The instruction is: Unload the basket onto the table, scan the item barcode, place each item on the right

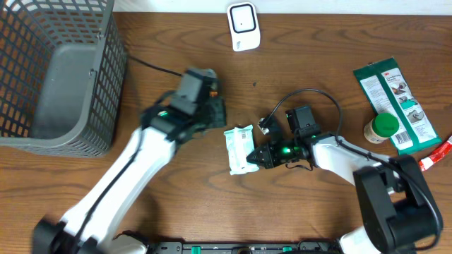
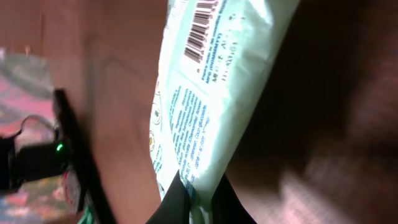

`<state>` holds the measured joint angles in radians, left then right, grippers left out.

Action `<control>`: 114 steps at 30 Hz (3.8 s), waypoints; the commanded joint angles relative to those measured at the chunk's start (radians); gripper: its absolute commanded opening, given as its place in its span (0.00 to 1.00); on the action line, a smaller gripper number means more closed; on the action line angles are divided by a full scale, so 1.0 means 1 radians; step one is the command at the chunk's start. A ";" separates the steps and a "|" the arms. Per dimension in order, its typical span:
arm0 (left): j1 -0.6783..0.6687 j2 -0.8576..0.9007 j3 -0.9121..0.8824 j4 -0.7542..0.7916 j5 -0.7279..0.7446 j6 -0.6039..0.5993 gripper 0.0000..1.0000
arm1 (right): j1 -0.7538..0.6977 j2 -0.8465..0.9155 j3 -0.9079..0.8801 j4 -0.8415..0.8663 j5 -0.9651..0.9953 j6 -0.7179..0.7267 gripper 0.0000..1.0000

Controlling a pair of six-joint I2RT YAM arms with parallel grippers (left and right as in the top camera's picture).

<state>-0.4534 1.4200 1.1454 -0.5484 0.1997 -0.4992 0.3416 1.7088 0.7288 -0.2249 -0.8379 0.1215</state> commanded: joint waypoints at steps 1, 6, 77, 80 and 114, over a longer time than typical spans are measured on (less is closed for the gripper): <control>0.066 -0.090 0.021 -0.052 -0.033 0.039 0.08 | -0.021 -0.097 0.007 -0.045 -0.089 -0.131 0.01; 0.208 -0.187 0.087 -0.212 -0.033 0.119 0.08 | -0.021 -0.229 0.010 -0.152 -0.143 -0.202 0.01; 0.475 -0.197 0.140 -0.334 -0.111 0.174 0.80 | 0.200 0.158 1.280 -0.631 1.458 -1.093 0.01; 0.475 -0.197 0.140 -0.334 -0.111 0.174 0.80 | 0.191 0.223 1.280 -0.481 1.535 -1.194 0.01; 0.475 -0.197 0.140 -0.334 -0.111 0.174 0.80 | 0.046 0.751 1.280 0.154 1.362 -1.220 0.01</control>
<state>0.0170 1.2232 1.2709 -0.8825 0.1009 -0.3355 0.3946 2.4569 1.9877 -0.0769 0.5678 -1.2007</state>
